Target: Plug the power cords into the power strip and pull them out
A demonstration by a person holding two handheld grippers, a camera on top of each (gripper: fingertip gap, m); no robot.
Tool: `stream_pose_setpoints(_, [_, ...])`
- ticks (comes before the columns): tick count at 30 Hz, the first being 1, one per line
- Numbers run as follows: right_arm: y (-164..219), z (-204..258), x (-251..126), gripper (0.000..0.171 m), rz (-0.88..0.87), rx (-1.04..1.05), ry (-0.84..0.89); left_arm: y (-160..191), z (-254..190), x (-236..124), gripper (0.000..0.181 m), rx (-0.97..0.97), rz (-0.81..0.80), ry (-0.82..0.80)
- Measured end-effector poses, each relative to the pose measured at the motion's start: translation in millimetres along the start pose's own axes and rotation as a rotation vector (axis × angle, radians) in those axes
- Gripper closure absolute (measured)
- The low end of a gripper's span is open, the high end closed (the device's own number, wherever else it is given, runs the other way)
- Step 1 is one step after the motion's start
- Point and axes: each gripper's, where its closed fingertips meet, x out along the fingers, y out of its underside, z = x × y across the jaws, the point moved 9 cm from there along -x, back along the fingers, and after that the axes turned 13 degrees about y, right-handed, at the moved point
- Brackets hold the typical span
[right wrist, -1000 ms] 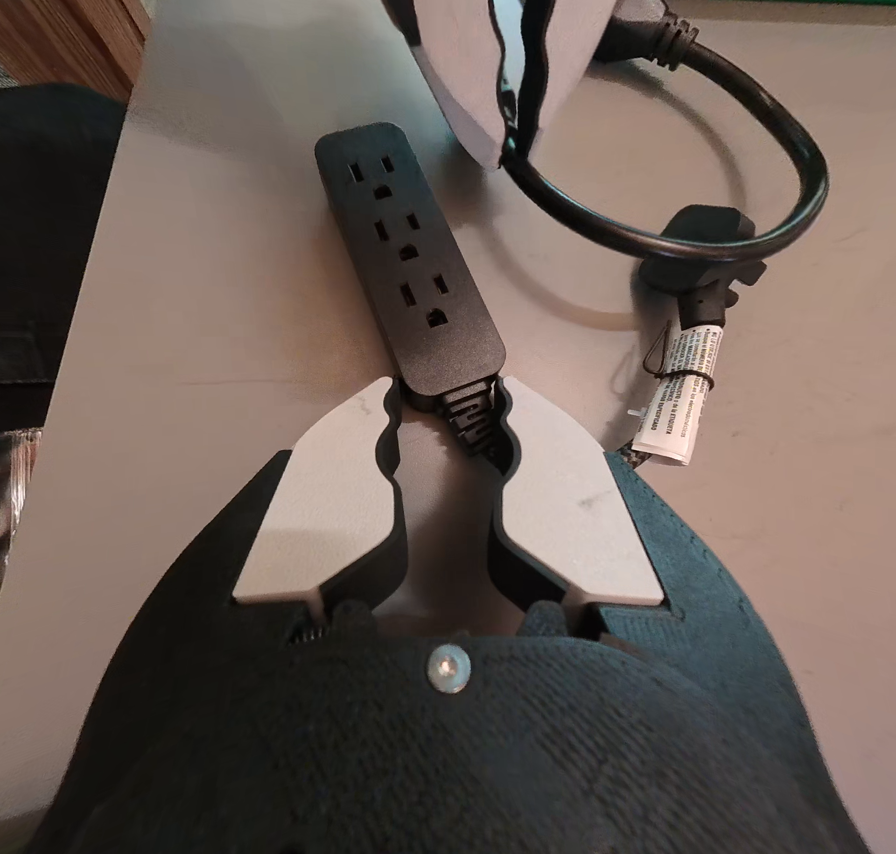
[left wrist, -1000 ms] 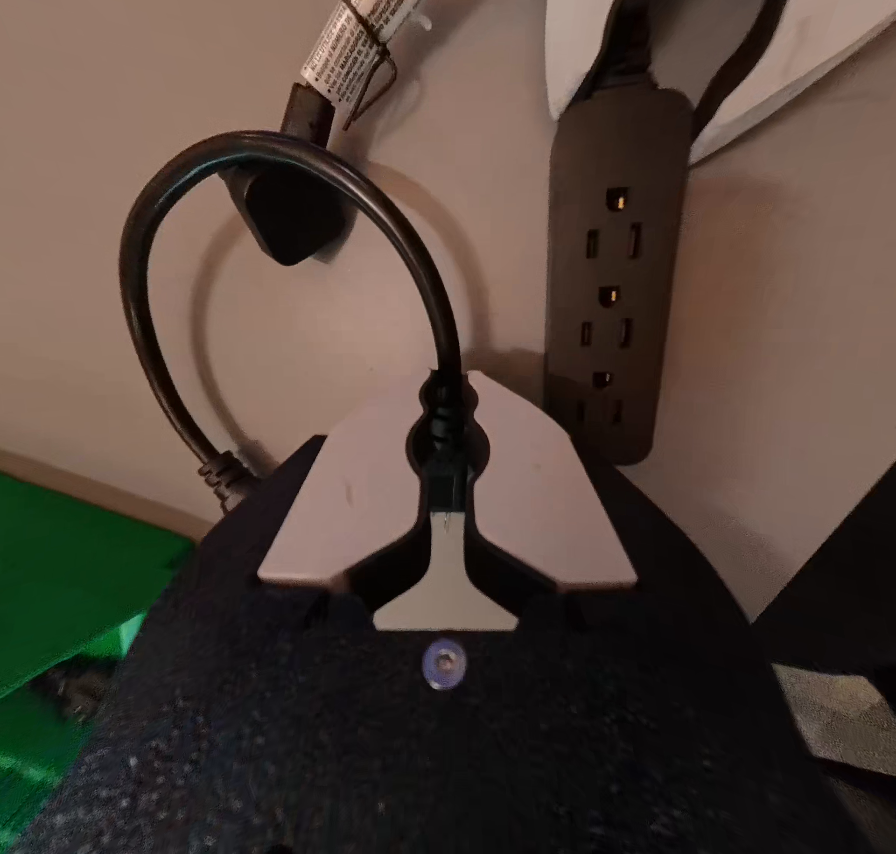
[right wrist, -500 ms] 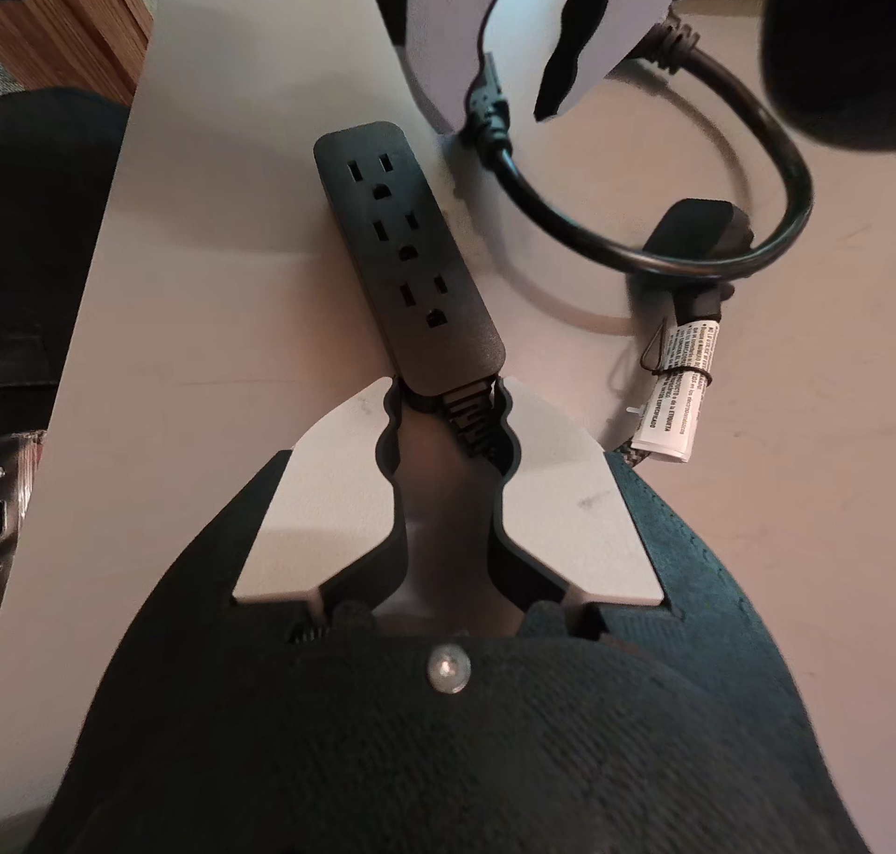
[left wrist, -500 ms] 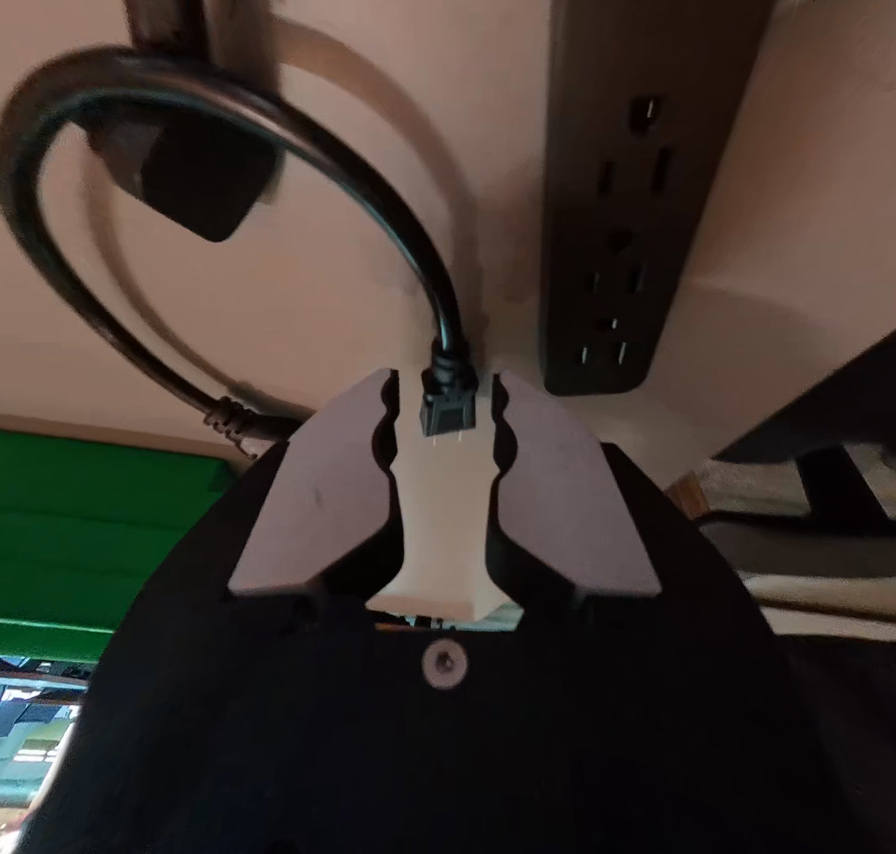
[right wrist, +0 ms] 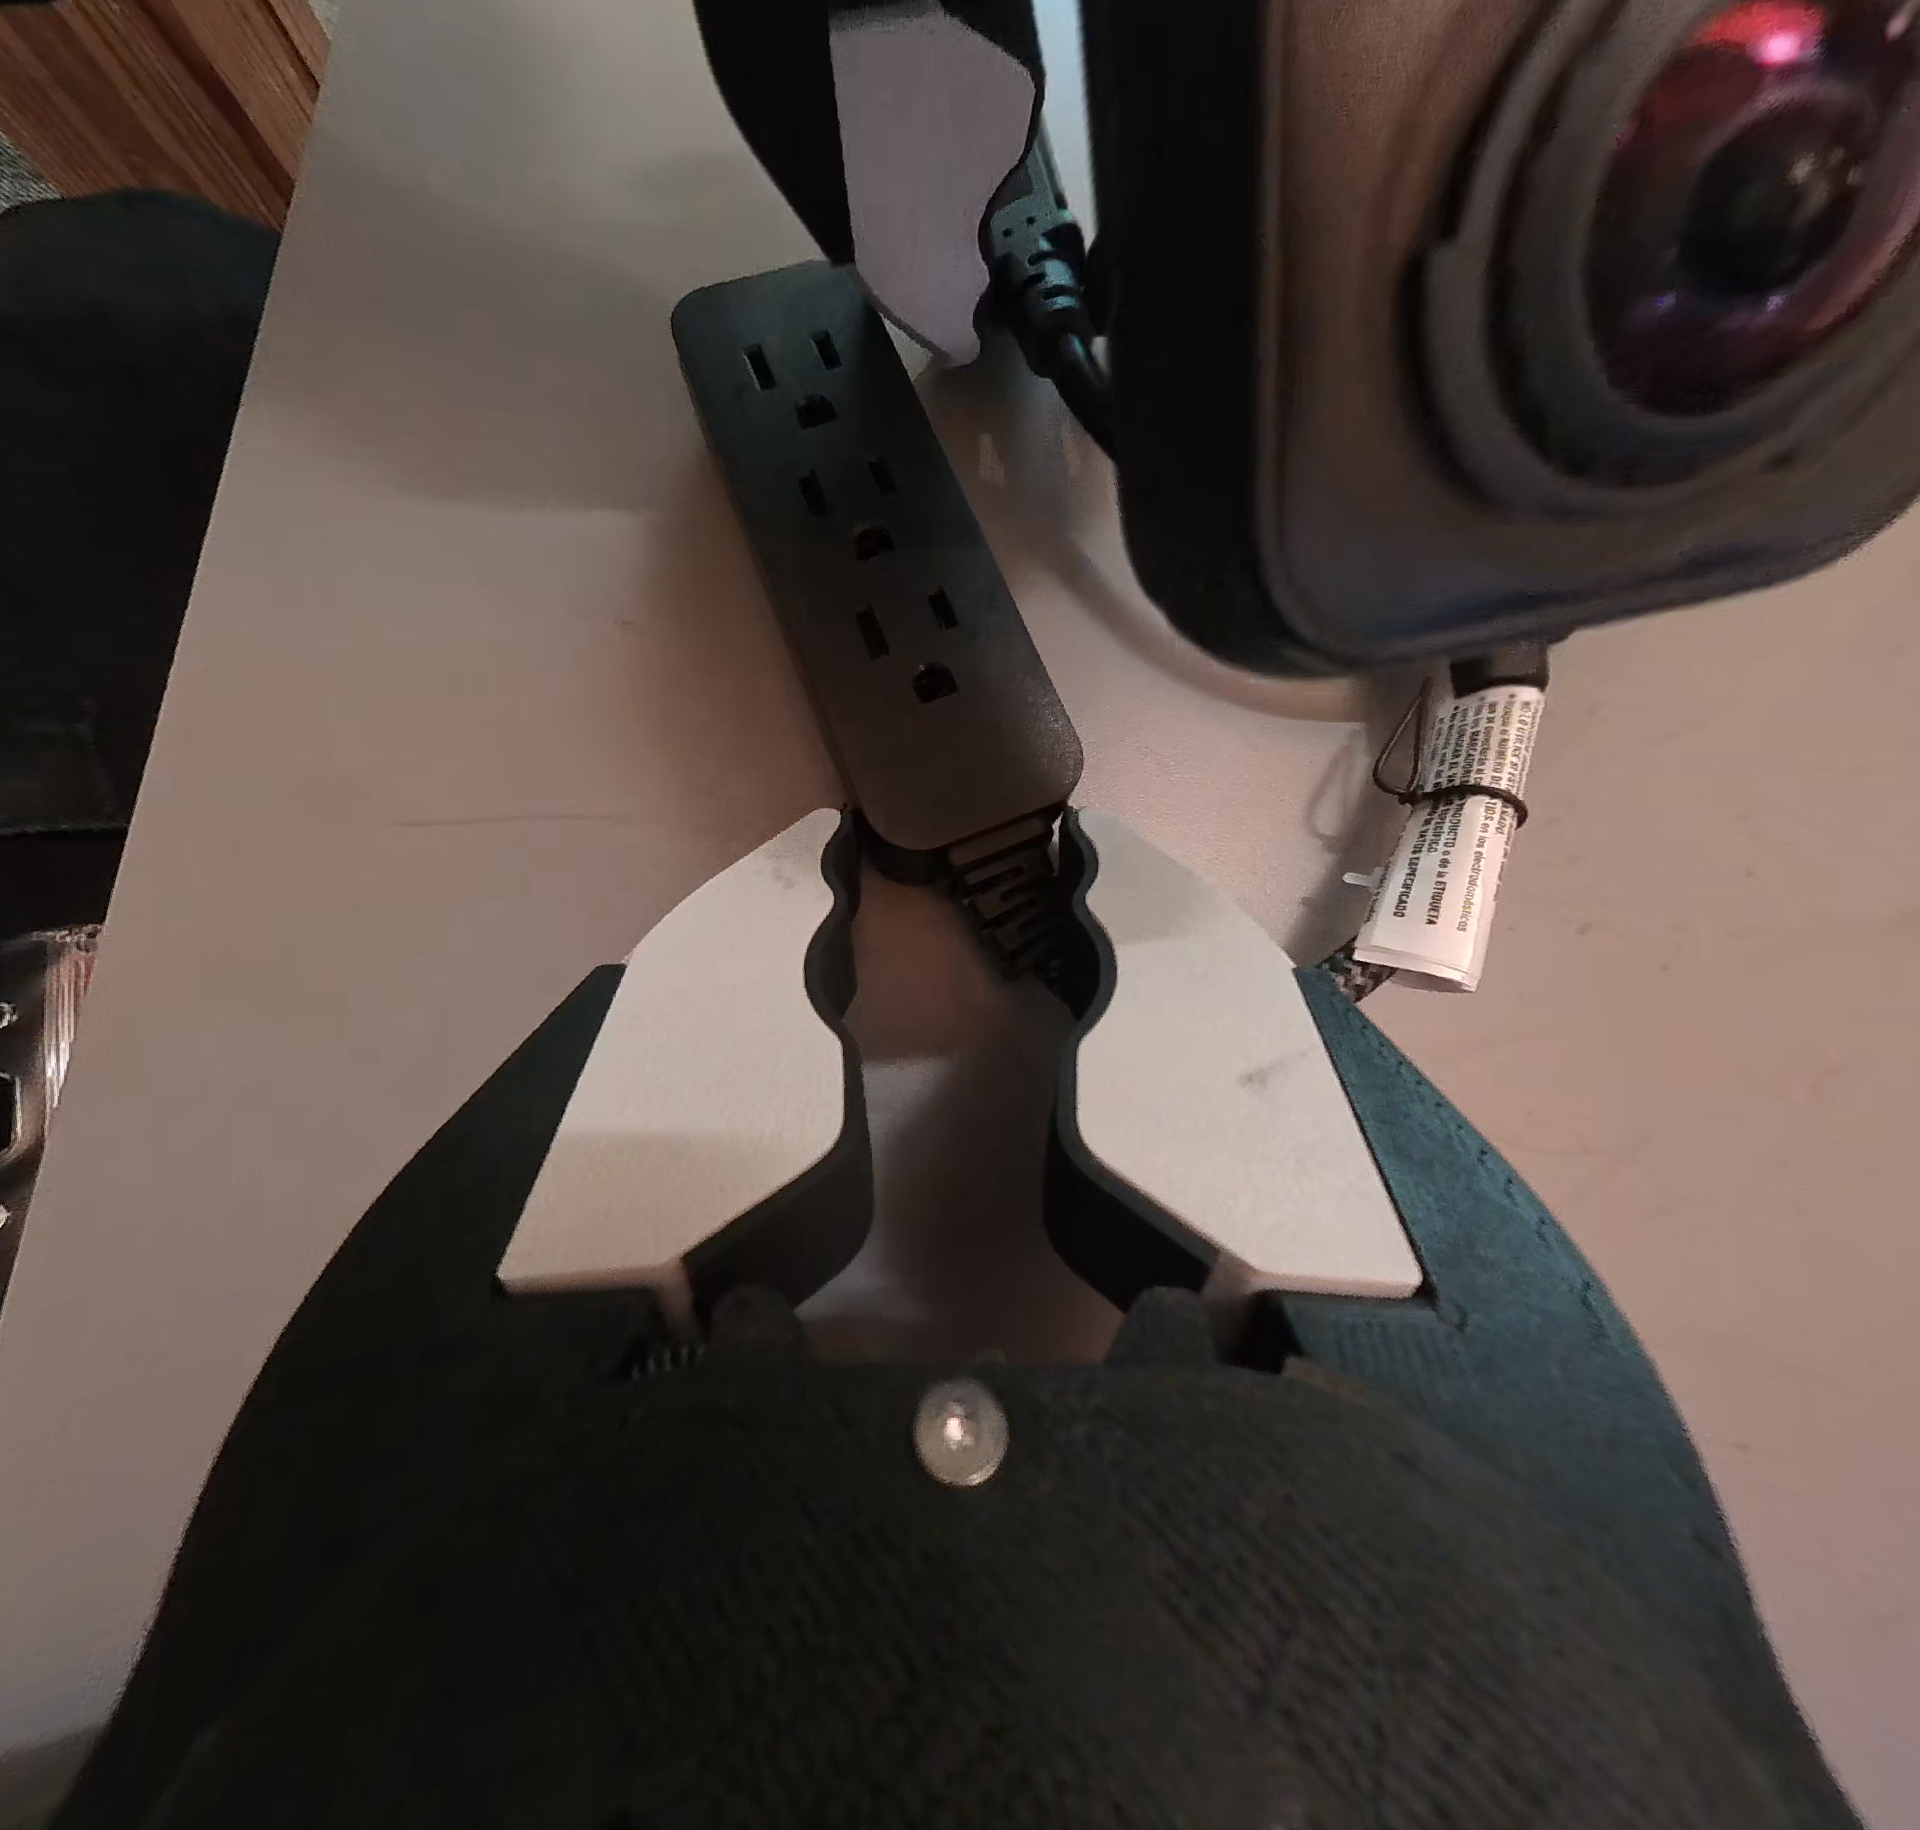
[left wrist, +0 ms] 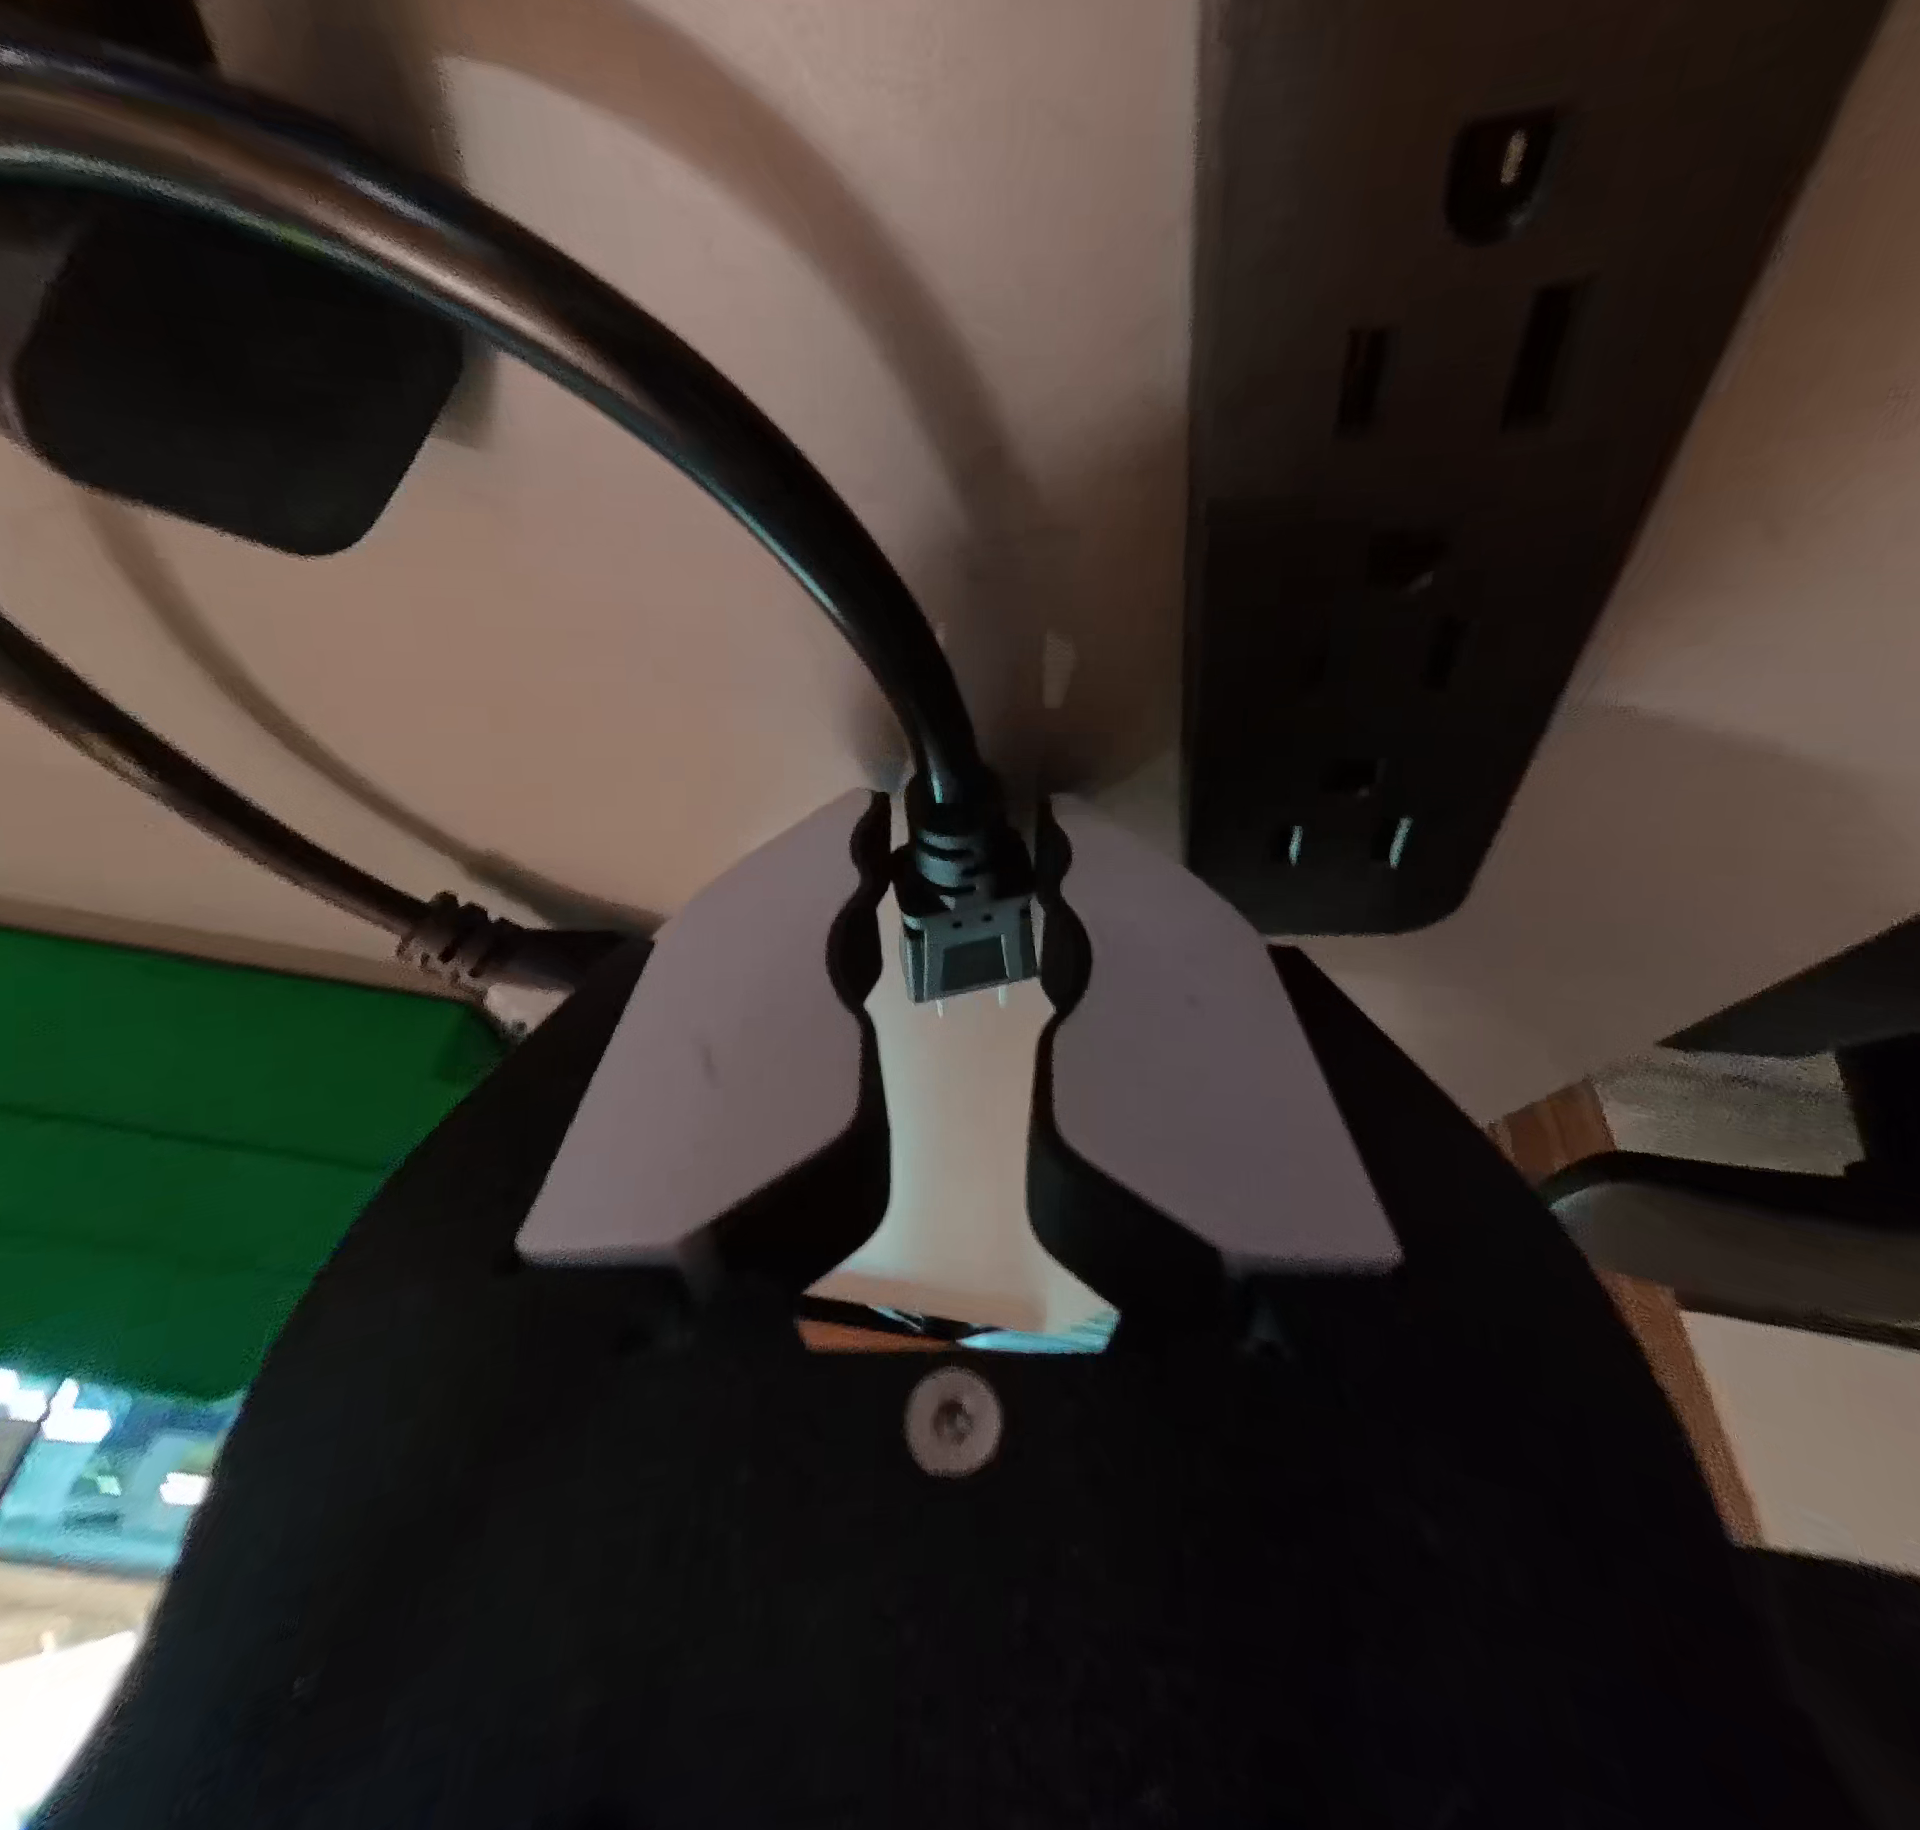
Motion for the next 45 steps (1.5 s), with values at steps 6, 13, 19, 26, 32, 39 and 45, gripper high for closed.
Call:
stream_pose_setpoints(6, [0.1,0.0,-0.1,0.134,0.001,0.002,-0.002,4.7,-2.3,-2.0,0.156,-0.021,-0.077,-0.091])
stream_pose_setpoints(13, [0.1,0.4,-0.1,0.134,0.001,-0.002,0.003,45.7,1.8,-33.6,0.160,-0.064,-0.737,0.017])
stream_pose_setpoints(19, [0.0,-0.1,0.1,0.135,0.002,0.005,-0.002,78.4,-7.9,-25.0,0.161,-0.091,-1.169,0.099])
stream_pose_setpoints(26, [0.0,-0.2,0.3,0.135,0.003,0.007,-0.003,78.9,-25.0,-25.9,0.161,0.055,-1.591,0.180])
stream_pose_setpoints(32, [-0.1,0.1,0.2,0.135,0.002,0.004,0.000,60.9,-39.5,-2.1,0.161,0.175,-1.806,0.148])
stream_pose_setpoints(39, [0.0,-0.6,0.4,0.135,0.004,0.012,-0.007,59.1,-50.6,3.2,0.161,0.218,-1.800,0.076])
stream_pose_setpoints(45, [-0.1,-0.5,0.6,0.135,0.003,0.010,-0.006,39.2,-51.1,3.9,0.161,0.201,-1.625,0.041])
